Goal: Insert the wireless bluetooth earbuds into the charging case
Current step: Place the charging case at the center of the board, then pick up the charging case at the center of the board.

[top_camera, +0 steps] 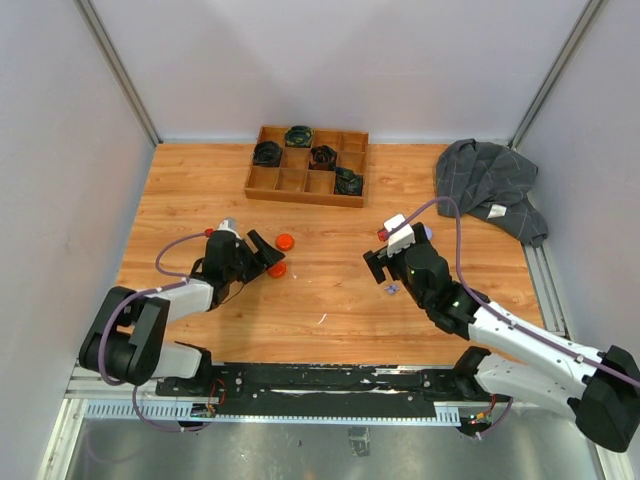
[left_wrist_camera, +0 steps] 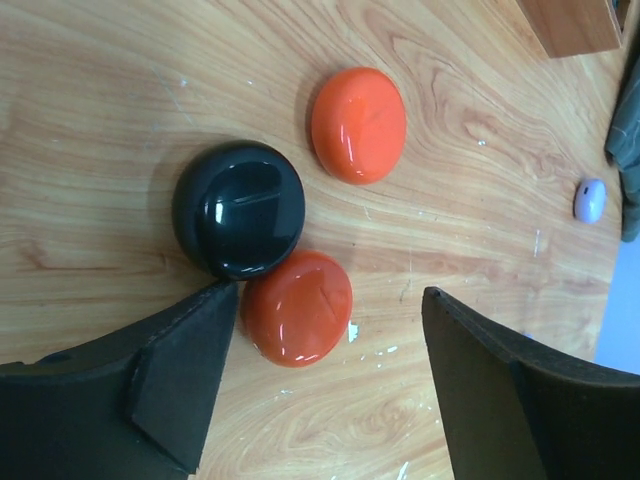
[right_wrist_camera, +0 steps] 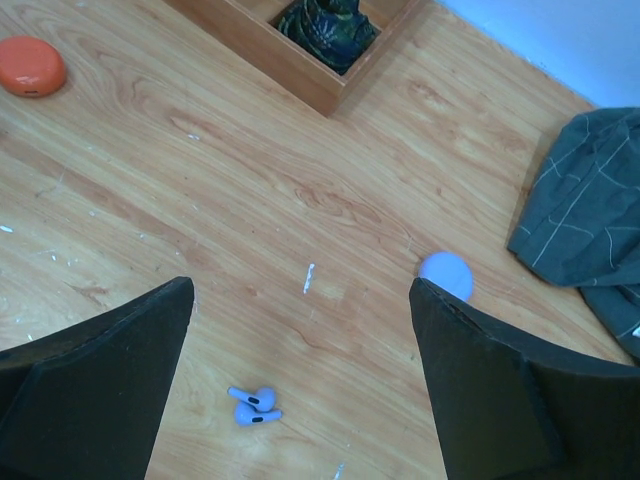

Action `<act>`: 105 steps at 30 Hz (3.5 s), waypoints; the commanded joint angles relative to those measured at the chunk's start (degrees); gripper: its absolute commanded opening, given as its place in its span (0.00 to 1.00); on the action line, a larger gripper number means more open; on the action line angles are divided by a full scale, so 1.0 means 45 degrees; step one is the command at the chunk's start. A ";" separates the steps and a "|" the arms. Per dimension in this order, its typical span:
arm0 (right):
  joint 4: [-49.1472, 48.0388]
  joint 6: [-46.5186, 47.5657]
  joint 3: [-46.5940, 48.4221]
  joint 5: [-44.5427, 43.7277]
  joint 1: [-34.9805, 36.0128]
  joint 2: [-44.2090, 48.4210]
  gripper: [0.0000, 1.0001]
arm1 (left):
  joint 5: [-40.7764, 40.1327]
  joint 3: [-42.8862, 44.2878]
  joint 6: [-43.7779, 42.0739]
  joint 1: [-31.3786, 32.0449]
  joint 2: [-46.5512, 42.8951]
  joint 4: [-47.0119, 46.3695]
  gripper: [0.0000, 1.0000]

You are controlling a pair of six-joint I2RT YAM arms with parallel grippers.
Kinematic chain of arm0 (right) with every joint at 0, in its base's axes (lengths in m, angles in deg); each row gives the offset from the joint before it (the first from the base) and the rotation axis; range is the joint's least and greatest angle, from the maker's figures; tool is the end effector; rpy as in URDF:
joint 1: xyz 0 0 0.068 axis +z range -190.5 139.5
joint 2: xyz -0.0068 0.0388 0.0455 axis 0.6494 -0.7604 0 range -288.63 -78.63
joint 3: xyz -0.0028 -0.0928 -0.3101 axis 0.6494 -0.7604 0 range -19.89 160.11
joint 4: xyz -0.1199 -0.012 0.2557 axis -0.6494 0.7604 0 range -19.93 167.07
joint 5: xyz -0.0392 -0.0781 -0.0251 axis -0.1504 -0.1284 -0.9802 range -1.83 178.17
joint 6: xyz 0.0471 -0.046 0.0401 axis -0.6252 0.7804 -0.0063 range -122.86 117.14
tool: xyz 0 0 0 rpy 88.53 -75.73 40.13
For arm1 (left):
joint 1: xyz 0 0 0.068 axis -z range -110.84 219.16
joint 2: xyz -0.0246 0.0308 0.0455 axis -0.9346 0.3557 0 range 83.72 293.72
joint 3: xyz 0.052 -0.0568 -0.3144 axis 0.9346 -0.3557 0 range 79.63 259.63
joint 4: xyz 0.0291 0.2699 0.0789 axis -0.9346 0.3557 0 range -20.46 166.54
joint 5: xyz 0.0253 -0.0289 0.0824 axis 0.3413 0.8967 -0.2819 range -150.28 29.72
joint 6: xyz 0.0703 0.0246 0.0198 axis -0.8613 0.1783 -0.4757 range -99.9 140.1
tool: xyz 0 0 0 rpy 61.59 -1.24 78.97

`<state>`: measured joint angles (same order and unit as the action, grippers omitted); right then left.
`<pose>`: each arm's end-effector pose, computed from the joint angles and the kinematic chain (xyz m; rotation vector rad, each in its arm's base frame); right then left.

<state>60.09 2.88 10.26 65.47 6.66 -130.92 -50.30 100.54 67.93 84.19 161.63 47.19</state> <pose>0.1739 0.1503 0.2902 -0.5246 1.6899 0.1707 0.2519 -0.0793 0.1523 -0.5438 2.2168 -0.7934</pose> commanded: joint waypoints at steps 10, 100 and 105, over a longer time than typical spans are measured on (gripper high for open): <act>0.2203 -0.1355 0.1796 -0.0542 -0.1413 -0.1955 0.98 | -0.2364 0.0009 -0.2652 -0.0156 -0.3344 0.3470 0.99; 0.4544 0.4564 0.5650 0.7131 -0.0177 -0.5859 0.42 | 0.6602 -0.1938 -0.3139 0.0668 -0.2952 -0.4232 0.95; 0.4467 0.6188 0.5631 0.7171 0.0718 -0.5894 0.46 | 0.6853 -0.2108 -0.2967 0.0840 -0.3311 -0.4772 0.94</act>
<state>81.86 21.83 36.00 96.29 6.72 -158.11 -21.93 90.59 53.79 87.23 148.32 30.19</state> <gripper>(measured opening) 0.522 0.946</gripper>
